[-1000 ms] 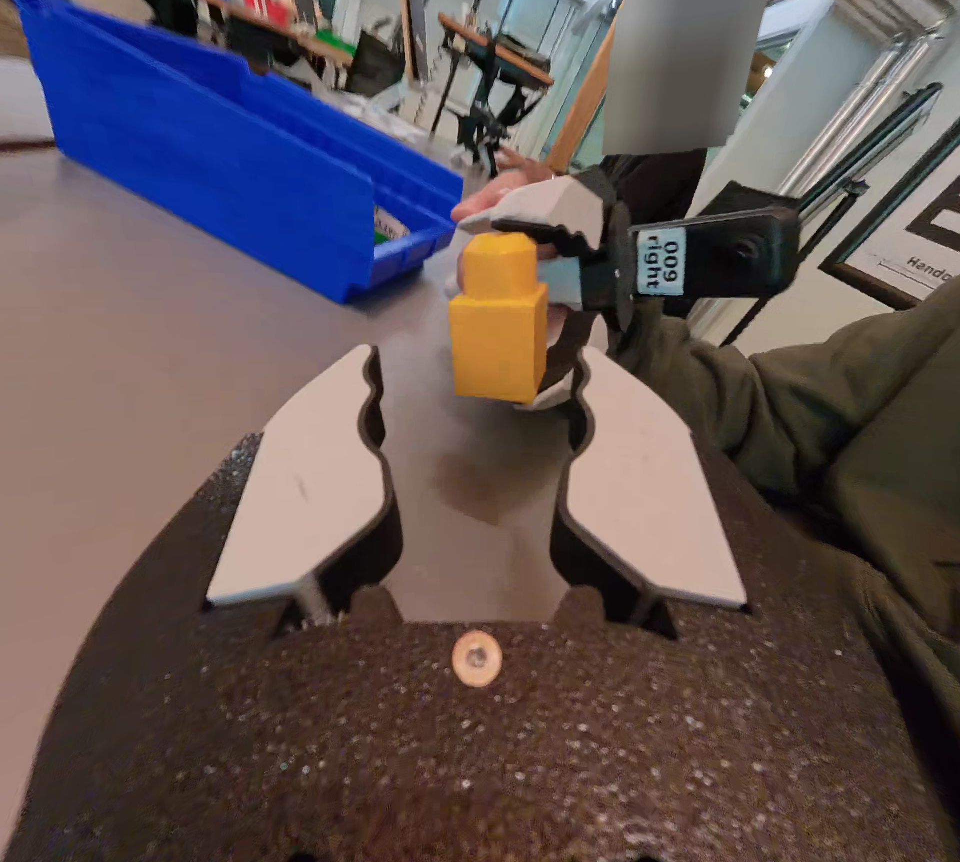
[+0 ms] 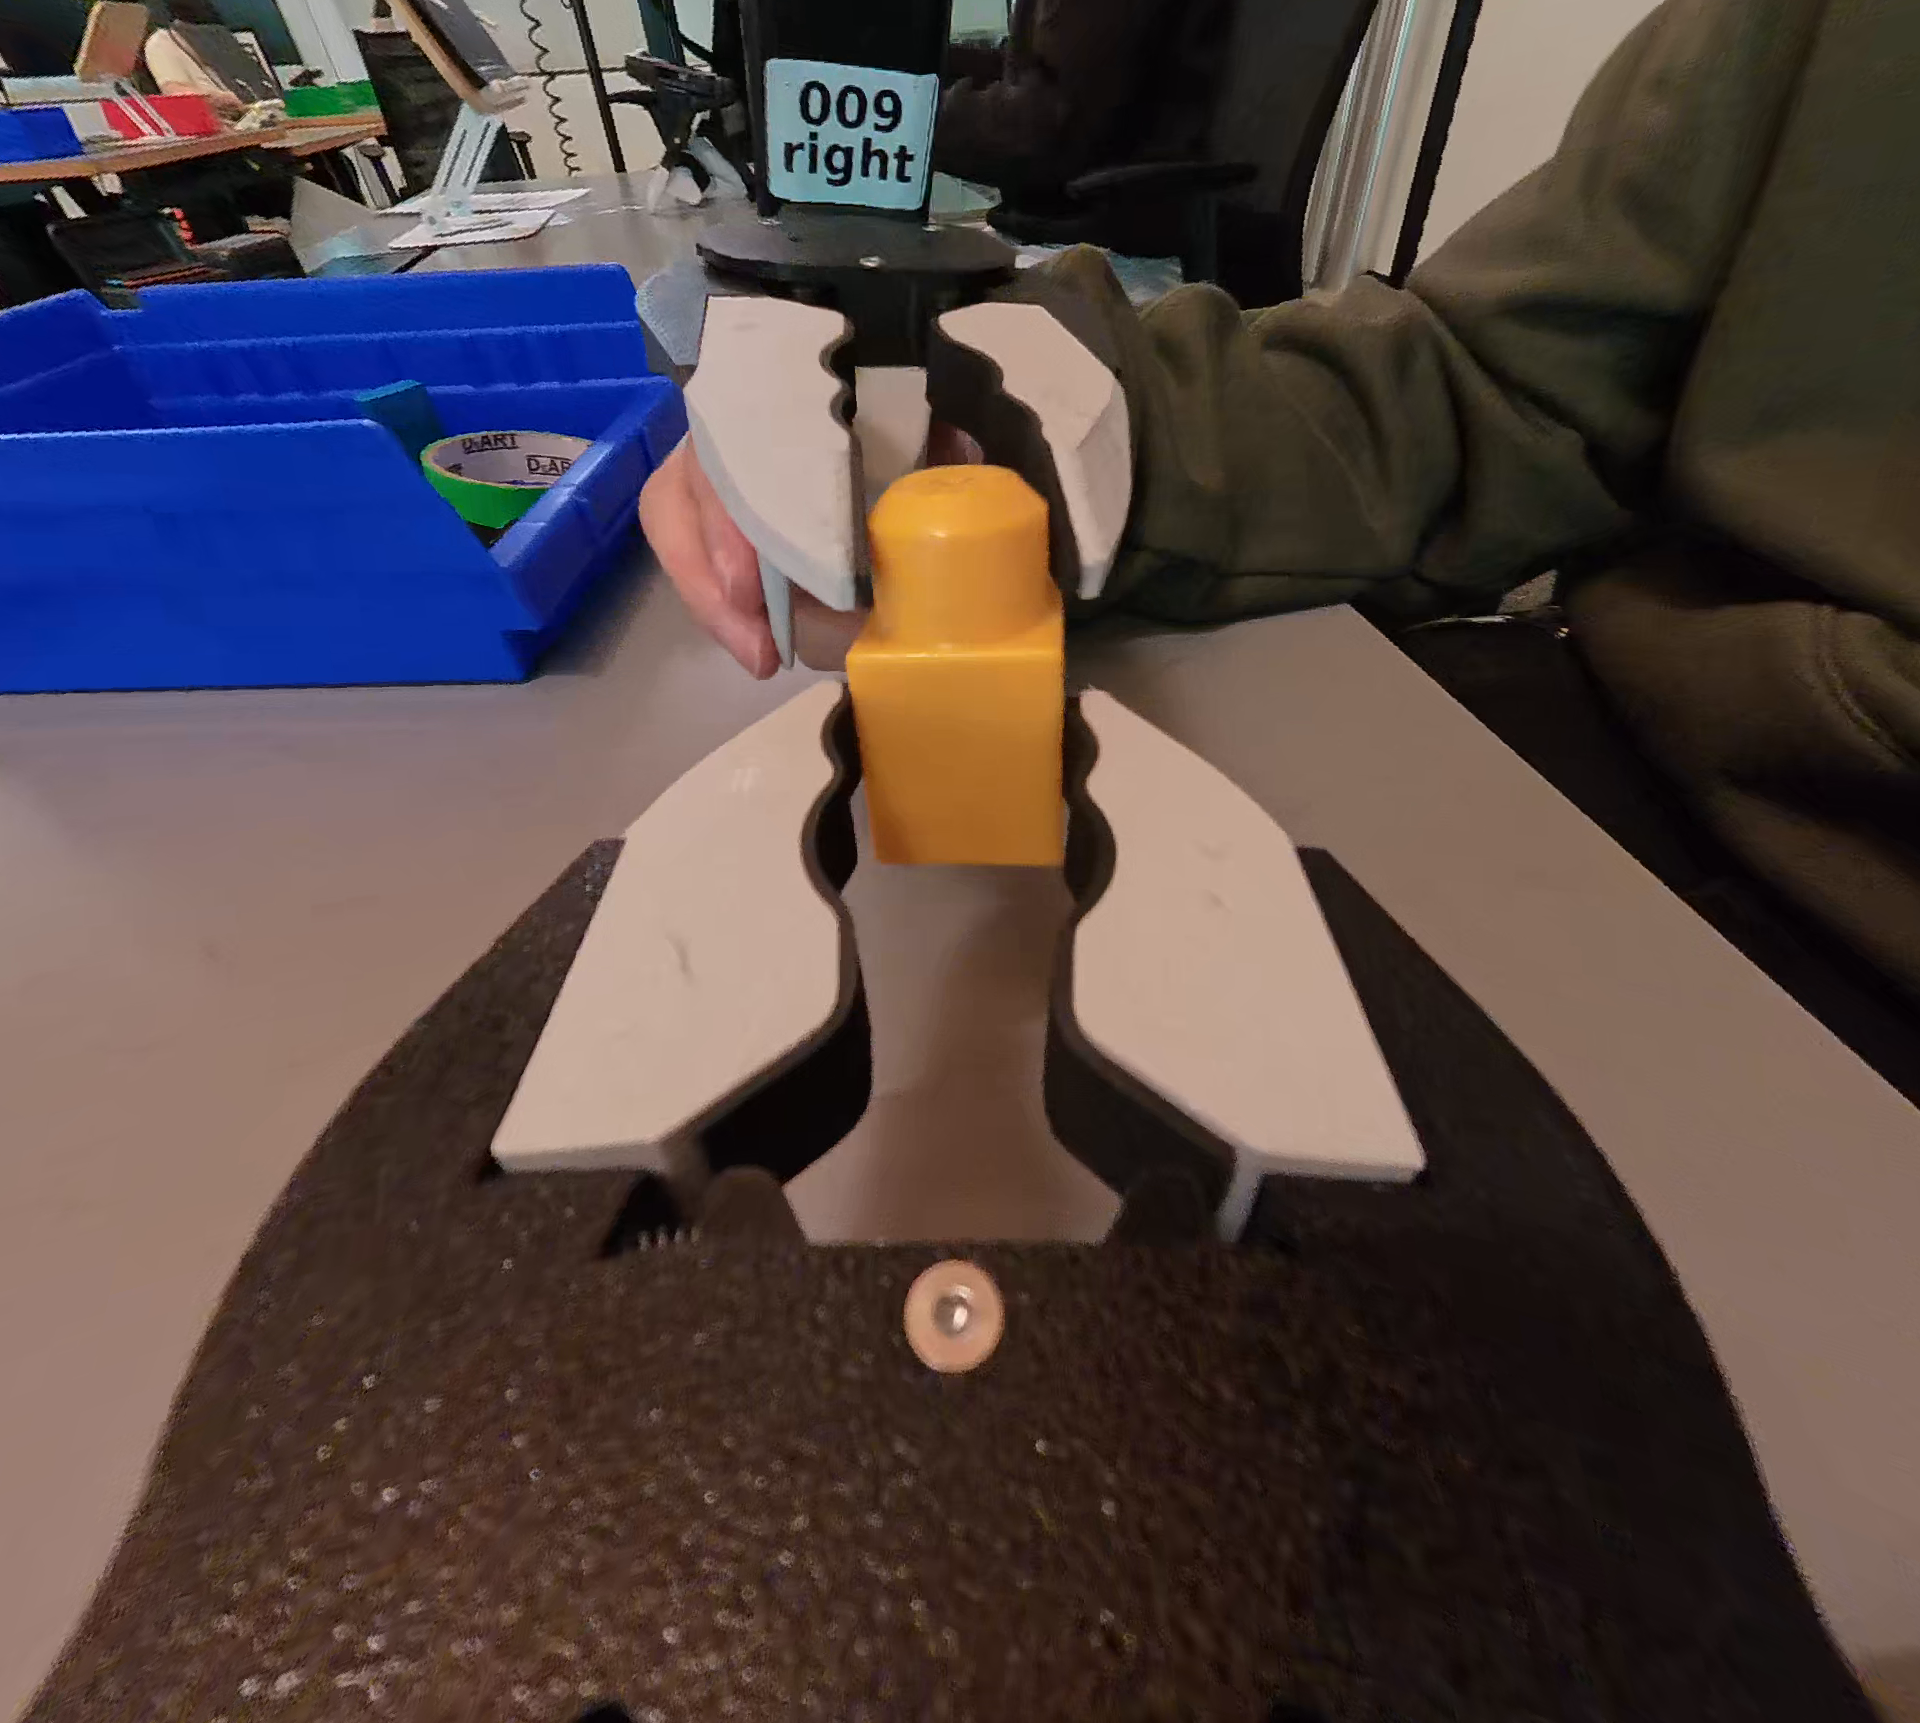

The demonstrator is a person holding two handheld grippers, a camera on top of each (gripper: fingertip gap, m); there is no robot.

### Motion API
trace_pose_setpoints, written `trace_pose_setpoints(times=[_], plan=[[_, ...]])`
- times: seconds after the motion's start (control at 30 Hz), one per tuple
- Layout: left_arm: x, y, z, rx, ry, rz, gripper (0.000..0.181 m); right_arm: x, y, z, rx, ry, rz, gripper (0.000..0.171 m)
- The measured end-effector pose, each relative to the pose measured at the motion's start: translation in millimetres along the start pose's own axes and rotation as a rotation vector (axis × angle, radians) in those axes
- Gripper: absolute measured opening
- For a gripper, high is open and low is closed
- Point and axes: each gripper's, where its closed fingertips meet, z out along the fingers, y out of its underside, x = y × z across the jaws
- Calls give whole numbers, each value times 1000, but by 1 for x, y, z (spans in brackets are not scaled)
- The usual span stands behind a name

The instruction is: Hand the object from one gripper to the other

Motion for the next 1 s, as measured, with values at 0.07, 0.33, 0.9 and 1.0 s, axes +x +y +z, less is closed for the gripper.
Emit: trace_pose_setpoints(times=[0.07,0.33,0.9,1.0], plan=[[-1,-1,-1,11,-8,3,36,3,-1,0,-8,7,3,29],[-63,-19,-16,60,-514,116,47,82,-8,-24,85,582,120,29],[-53,-4,-11,0,-354,-49,35,65,-4,-30,63,348,204,46],[-18,-15,-11,70,-90,-109,35,42,-7,-27,94,153,283,57]])
